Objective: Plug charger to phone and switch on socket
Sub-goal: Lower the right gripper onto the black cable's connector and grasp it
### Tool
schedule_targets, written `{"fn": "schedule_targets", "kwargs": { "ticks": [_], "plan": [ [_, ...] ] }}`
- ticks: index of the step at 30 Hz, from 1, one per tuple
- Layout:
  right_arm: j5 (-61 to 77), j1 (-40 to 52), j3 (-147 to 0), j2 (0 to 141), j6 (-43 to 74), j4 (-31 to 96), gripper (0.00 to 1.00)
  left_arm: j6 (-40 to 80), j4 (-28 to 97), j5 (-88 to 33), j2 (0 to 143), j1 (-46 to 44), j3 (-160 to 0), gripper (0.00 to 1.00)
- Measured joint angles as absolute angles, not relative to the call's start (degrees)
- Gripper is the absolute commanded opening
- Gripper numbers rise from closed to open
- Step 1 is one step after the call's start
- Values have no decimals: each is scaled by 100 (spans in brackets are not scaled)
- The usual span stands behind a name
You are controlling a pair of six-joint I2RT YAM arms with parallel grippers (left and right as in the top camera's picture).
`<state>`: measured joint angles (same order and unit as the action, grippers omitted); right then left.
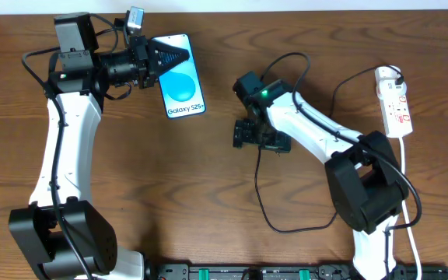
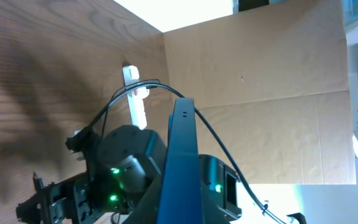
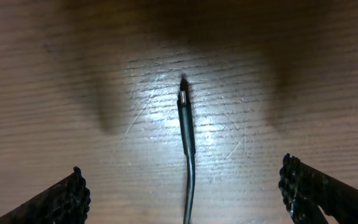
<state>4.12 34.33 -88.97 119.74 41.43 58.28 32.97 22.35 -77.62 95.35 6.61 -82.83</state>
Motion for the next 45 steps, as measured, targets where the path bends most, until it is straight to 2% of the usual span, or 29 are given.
{"fn": "schedule_targets", "kwargs": {
  "ticks": [5,10,14,20,31,41,45],
  "plan": [
    [305,3492,-8899,12195,4150,5817,91,3297,2235,-7762,9535,659,-8283,7],
    [255,3498,-8899,12261,4154,5815,75,3297,2235,-7762,9535,661,-8283,7],
    [209,3498,-8899,12263,4158,5806,71,3297,2235,-7762,9535,659,-8283,8],
    [141,3498,-8899,12263,4156,5819,55,3297,2235,-7762,9535,659,-8283,8],
    [123,3498,-8899,12263,4163,5749,52,3297,2235,-7762,9535,661,-8283,7],
    [134,3500,-8899,12337,4160,5721,43,3297,2235,-7760,9535,659,-8283,7],
    [150,3500,-8899,12339,4158,5712,35,3297,2235,-7762,9535,659,-8283,8]
  ]
}}
